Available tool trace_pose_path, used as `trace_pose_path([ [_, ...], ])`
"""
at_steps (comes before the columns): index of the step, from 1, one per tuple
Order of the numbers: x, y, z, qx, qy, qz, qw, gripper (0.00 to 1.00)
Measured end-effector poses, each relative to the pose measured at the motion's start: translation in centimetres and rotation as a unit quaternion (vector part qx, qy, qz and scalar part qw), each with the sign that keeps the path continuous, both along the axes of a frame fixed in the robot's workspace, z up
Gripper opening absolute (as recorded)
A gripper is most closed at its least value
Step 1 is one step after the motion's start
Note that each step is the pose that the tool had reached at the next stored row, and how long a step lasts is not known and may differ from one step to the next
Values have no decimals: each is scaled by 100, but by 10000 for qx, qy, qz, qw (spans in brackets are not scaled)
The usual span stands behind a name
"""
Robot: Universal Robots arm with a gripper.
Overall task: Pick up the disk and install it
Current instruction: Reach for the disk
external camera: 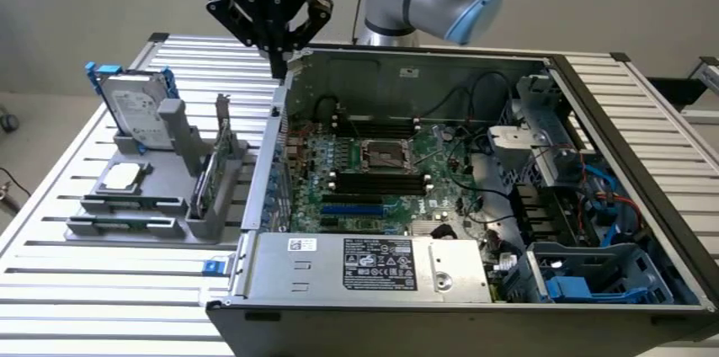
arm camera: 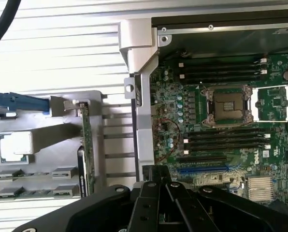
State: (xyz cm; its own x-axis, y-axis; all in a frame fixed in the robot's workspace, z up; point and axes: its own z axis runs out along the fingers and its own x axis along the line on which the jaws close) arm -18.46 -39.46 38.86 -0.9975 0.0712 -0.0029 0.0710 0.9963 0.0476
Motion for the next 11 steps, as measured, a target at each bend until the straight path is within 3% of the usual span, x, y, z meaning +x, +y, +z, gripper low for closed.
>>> trace_pose_path([
  [11, -499, 85, -95, 1, -1, 0, 10000, 11],
])
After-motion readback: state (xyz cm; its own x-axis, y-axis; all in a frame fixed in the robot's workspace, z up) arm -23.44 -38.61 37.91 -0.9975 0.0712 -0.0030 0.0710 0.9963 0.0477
